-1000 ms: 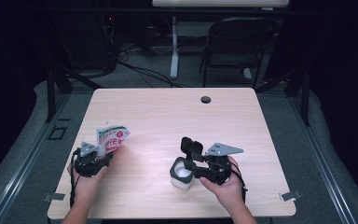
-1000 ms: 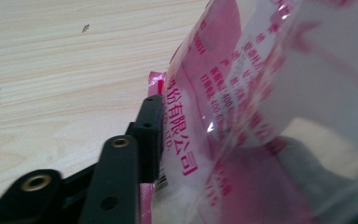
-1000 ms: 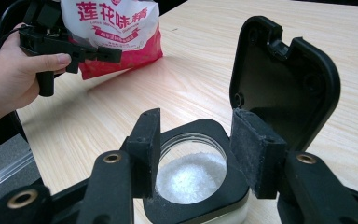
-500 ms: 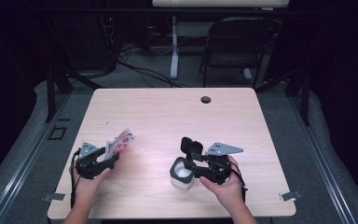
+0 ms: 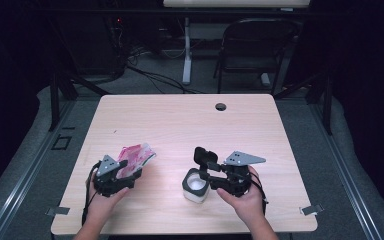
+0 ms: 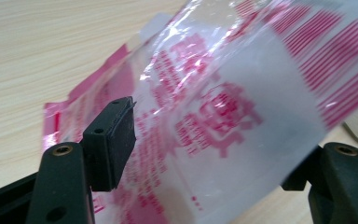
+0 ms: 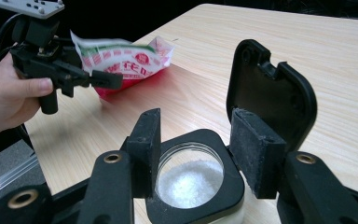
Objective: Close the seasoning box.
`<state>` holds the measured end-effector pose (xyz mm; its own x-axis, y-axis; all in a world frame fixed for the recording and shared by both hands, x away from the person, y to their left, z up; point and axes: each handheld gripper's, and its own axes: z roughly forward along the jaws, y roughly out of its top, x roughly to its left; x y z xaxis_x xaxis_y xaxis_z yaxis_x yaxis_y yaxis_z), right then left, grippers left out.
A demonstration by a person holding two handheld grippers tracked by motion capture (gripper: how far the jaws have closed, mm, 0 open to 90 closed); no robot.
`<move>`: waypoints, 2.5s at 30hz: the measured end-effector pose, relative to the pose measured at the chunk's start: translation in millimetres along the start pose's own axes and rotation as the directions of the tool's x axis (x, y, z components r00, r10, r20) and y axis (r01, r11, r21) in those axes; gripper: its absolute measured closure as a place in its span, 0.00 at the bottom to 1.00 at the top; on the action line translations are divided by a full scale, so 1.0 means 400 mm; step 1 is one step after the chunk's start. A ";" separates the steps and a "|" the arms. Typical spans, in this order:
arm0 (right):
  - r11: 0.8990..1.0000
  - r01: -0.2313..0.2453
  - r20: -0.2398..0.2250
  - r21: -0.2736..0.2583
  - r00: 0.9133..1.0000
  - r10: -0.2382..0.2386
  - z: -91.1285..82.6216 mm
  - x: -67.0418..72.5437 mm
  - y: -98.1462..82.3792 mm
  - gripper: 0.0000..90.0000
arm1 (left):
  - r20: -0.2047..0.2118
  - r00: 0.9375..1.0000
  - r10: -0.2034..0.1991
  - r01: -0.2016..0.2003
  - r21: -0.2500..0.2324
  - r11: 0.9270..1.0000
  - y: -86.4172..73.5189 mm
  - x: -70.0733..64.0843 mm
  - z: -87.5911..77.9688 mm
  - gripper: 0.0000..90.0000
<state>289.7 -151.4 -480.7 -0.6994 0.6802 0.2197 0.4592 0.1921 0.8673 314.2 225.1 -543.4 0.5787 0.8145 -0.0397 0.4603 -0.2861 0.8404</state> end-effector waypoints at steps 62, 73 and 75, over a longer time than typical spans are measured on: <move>0.999 -0.042 0.075 0.030 0.996 0.040 0.020 -0.088 0.019 0.72 | 0.135 0.985 0.108 -0.119 0.078 0.990 -0.027 -0.139 0.021 0.36; 0.999 -0.027 0.080 0.039 0.997 0.024 0.015 -0.094 0.018 0.90 | 0.136 0.986 0.098 -0.108 0.065 0.992 -0.022 -0.135 0.013 0.36; 0.999 -0.024 0.083 0.041 0.996 0.021 0.014 -0.095 0.018 0.91 | 0.138 0.986 0.093 -0.103 0.063 0.993 -0.022 -0.134 0.012 0.36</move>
<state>322.9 -172.0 -485.3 -0.6416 0.7406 0.1995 0.4982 0.2047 0.8426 282.3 181.5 -551.2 0.7065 0.7069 -0.0351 0.4397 -0.3995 0.8044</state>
